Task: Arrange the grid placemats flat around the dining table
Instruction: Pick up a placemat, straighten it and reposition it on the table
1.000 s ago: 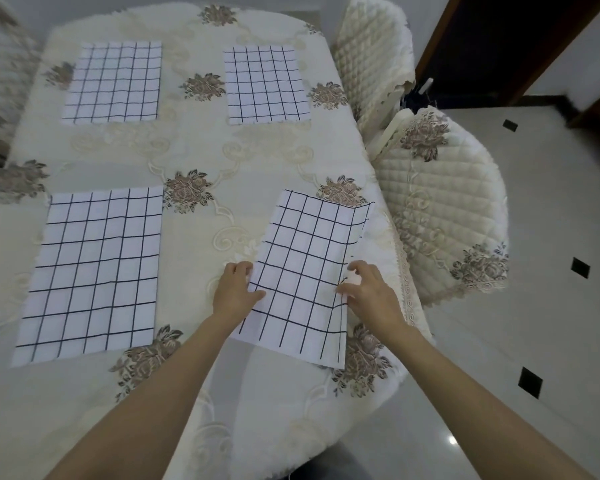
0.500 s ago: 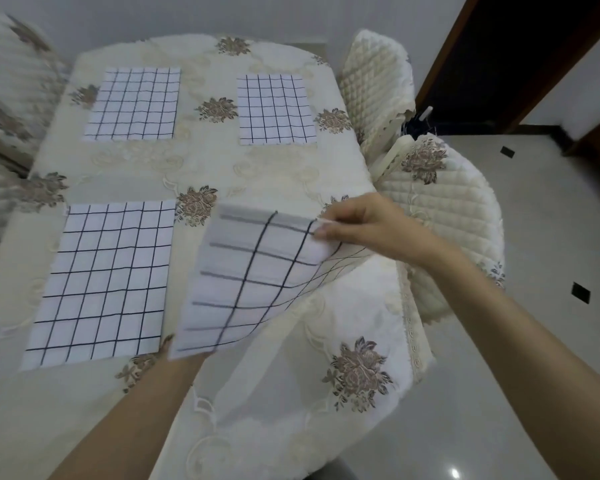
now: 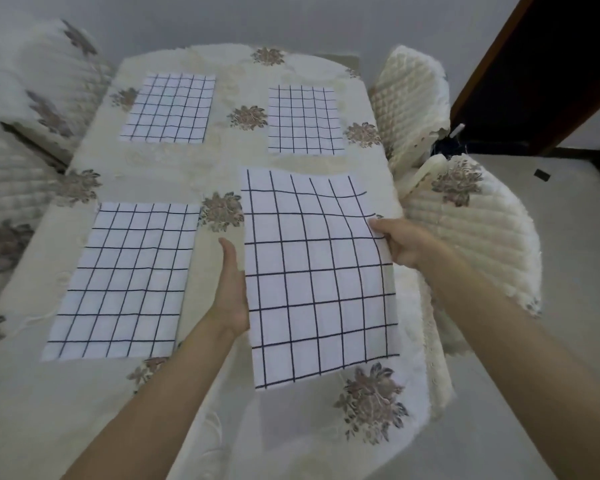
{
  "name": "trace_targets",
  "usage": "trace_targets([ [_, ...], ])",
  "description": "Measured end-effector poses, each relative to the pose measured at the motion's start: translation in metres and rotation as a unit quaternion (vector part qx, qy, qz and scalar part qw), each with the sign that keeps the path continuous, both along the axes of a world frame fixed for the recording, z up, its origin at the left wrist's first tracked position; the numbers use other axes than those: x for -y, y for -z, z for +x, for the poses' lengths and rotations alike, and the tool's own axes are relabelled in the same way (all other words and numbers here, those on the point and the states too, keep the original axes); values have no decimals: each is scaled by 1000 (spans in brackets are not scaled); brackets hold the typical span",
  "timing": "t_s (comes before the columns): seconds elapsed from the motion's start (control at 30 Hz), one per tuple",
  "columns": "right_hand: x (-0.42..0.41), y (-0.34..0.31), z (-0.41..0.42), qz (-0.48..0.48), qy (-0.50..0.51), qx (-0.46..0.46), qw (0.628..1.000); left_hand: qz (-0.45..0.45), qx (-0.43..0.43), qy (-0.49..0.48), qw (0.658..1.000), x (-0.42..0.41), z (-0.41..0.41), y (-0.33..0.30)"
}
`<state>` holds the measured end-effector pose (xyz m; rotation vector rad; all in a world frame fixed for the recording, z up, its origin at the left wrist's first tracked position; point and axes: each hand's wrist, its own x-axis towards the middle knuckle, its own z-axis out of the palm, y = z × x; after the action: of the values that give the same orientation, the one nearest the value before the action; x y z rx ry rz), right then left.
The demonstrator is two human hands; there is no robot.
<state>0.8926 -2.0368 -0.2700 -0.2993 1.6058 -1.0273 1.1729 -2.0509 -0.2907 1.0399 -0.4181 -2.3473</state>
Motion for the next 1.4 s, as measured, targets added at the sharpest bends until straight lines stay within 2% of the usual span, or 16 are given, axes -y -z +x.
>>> trace_targets([
  [0.13,8,51,-11,50,43,6,998,-14,19,69,997,23,-10,13],
  [0.3,-3,92,-16,78,93,39,992,-15,244,108,964,31,-26,56],
  [0.4,-18,101,-18,79,74,51,993,-29,312,79,946,29,-20,84],
  [0.57,-46,103,-21,92,47,21,994,-76,342,85,933,23,-15,100],
  [0.73,-74,118,-11,102,-19,-62,993,-83,362,79,925,19,-9,106],
  [0.9,-72,136,-9,85,0,-136,987,-117,379,109,911,24,-6,108],
  [1.4,-51,134,-4,74,21,-170,982,-137,429,95,888,53,-4,112],
])
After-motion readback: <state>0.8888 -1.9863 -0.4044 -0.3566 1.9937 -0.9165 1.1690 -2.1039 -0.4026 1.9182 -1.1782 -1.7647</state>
